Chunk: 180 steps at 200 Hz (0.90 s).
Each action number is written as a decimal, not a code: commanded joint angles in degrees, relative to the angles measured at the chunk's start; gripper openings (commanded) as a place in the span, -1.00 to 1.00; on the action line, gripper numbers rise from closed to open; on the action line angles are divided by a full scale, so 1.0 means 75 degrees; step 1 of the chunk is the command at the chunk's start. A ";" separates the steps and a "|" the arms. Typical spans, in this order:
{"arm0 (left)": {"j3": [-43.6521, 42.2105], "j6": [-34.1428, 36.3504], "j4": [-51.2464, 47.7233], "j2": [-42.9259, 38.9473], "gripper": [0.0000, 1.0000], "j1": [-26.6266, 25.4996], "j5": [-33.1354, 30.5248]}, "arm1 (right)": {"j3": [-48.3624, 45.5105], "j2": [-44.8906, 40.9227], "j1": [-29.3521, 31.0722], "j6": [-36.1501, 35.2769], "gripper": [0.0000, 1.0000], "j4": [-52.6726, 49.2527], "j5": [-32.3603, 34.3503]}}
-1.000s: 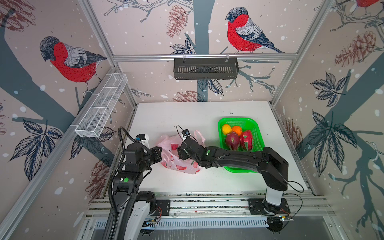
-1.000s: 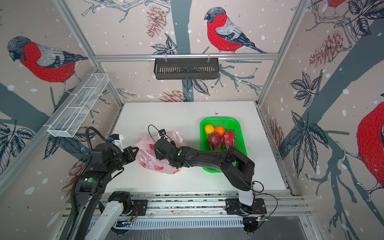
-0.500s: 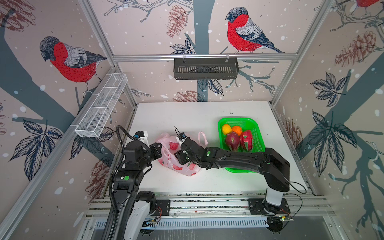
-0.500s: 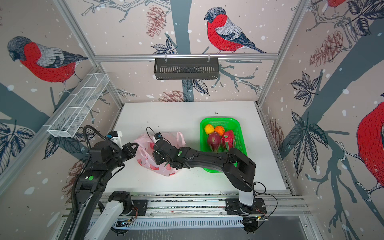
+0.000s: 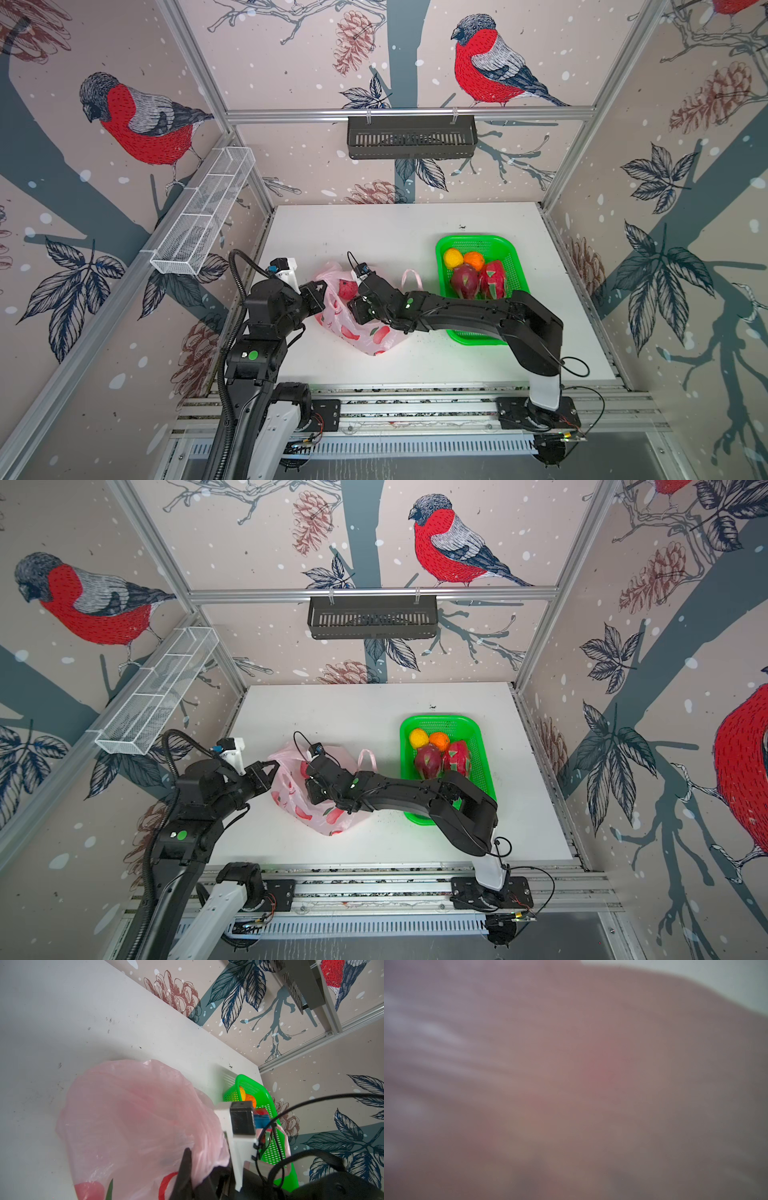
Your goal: Untie the knot of the plastic bag and take out the fruit
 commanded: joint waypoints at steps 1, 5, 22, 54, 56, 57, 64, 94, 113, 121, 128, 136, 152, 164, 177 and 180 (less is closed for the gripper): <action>0.0184 0.0137 0.0370 0.0099 -1.00 0.0034 0.0187 | 0.0017 0.0098 0.0067 -0.0046 -0.03 0.0523 0.0284; 0.0213 0.0149 0.0399 0.0137 -1.00 0.0027 0.0196 | -0.0030 0.0099 0.0079 -0.0078 -0.03 0.0578 0.0289; 0.0349 0.0185 0.0548 0.0321 -1.00 0.0027 0.0308 | -0.0129 0.0142 0.0092 -0.0154 -0.03 0.0629 0.0277; 0.0565 0.0162 0.0903 0.0538 -1.00 0.0032 0.0670 | -0.0258 0.0268 0.0057 -0.0151 -0.03 0.0806 0.0371; 0.0583 0.0162 0.0921 0.0547 -1.00 0.0031 0.0699 | -0.0263 0.0279 0.0057 -0.0155 -0.03 0.0825 0.0379; 0.0588 0.0162 0.0922 0.0560 -1.00 0.0033 0.0713 | -0.0264 0.0276 0.0057 -0.0150 -0.03 0.0832 0.0386; 0.0636 0.0168 0.0980 0.0594 -1.00 0.0034 0.0809 | -0.0270 0.0303 0.0046 -0.0139 -0.03 0.0882 0.0440; 0.0702 0.0162 0.1110 0.0587 -1.00 0.0034 0.1174 | -0.0174 0.0398 -0.0010 -0.0104 -0.03 0.1031 0.0688; 0.0705 0.0223 0.1110 0.0535 -1.00 0.0034 0.1297 | -0.0126 0.0455 -0.0069 -0.0087 0.02 0.1129 0.0788; 0.0699 0.0253 0.1110 0.0508 -1.00 0.0034 0.1352 | -0.0107 0.0489 -0.0089 -0.0075 0.04 0.1182 0.0820; 0.0682 0.0284 0.1138 0.0473 -1.00 0.0028 0.1425 | -0.0090 0.0526 -0.0105 -0.0075 0.06 0.1218 0.0843; 0.0665 0.0311 0.1165 0.0433 -1.00 0.0028 0.1498 | -0.0071 0.0583 -0.0124 -0.0057 0.08 0.1246 0.0873; 0.0618 0.0371 0.1180 0.0365 -1.00 0.0034 0.1582 | -0.0032 0.0659 -0.0154 -0.0034 0.12 0.1290 0.0930; 0.0582 0.0407 0.1089 0.0330 -1.00 0.0029 0.1533 | 0.0005 0.0666 -0.0166 -0.0006 0.13 0.1264 0.0954; 0.0509 0.0476 0.0911 0.0279 -1.00 0.0031 0.1430 | 0.0005 0.0617 -0.0166 -0.0001 0.15 0.1240 0.0967; 0.0486 0.0494 0.0860 0.0275 -1.00 0.0027 0.1396 | 0.0005 0.0609 -0.0166 -0.0003 0.16 0.1222 0.0967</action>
